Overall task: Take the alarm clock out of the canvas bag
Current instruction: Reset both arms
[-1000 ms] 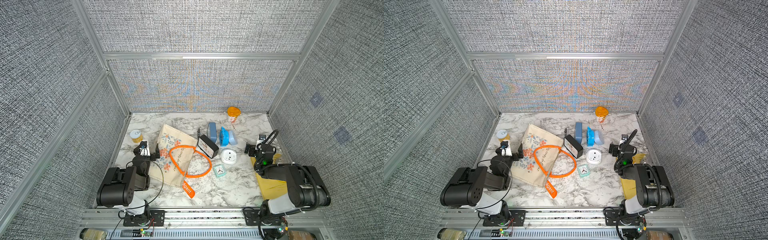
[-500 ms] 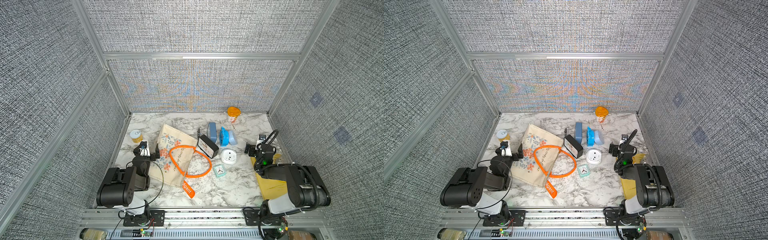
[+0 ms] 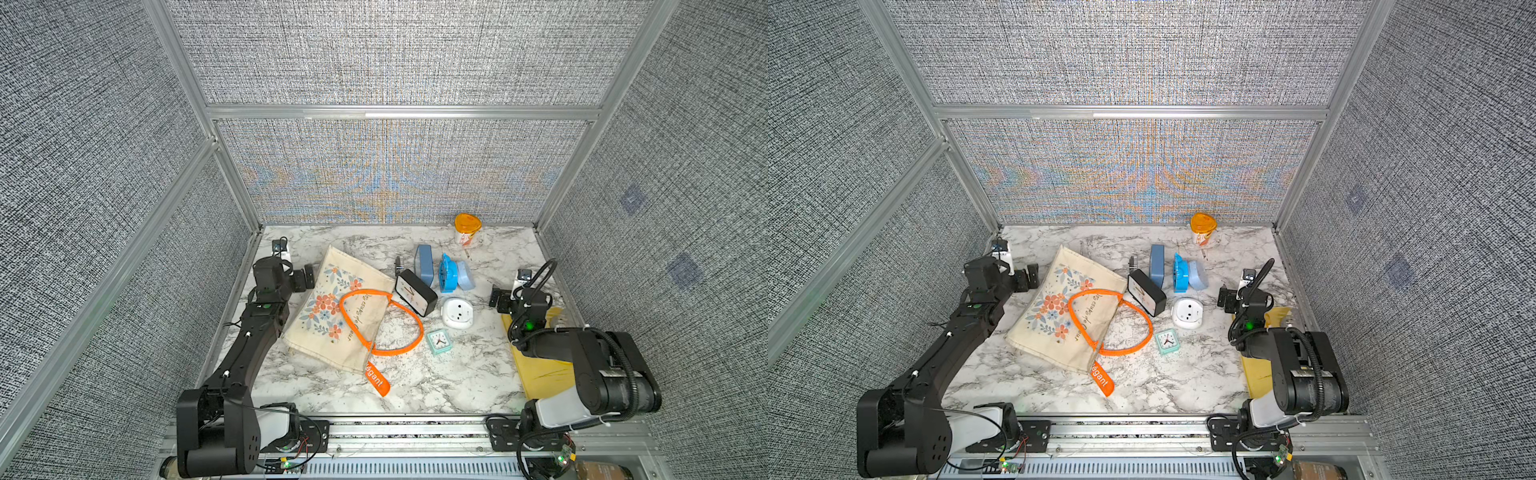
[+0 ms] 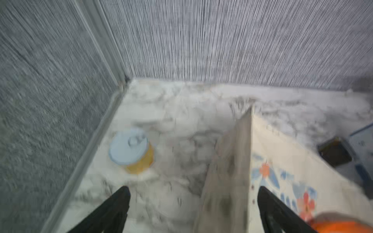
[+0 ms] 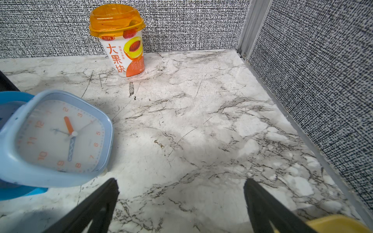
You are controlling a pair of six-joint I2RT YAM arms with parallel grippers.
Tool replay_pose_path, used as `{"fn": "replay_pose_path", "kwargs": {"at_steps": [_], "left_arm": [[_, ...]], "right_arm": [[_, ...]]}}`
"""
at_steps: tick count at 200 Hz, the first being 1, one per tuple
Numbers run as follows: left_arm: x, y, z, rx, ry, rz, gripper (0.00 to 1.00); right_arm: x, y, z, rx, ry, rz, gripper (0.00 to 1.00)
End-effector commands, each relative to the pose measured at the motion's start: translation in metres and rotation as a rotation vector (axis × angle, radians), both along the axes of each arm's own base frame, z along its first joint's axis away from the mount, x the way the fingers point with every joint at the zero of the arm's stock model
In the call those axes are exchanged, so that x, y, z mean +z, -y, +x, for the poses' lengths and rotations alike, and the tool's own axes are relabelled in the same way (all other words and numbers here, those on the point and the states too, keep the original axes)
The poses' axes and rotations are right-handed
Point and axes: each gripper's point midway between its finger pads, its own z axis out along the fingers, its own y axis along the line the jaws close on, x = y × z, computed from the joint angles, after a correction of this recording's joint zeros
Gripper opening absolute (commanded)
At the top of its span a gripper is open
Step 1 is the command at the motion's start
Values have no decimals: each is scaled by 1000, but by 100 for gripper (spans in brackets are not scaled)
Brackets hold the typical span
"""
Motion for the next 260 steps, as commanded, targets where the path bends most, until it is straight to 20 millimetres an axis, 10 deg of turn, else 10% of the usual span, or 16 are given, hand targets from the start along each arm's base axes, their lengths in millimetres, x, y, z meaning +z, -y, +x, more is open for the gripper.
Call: {"fn": "replay_pose_path", "kwargs": {"at_steps": [1,54,90,113,154,260], "left_arm": [[-47,-10,-42,54,-183,18,99],[-10,-36,-72,164,582,181,99],[-49,-4,-19,12,245,25,99],[-67,8,-21,-60,109,23,99],[-32,-35,-36,172,385,106,99],[-43,-1,-6,-44,442,98,99]], "right_arm": [[7,0,2,0,29,-2,99],[7,0,2,-1,30,-3,99],[6,1,2,-2,28,-3,99],[7,0,3,0,29,-3,99],[7,0,3,-1,30,-2,99],[7,0,3,-1,30,-4,99]]}}
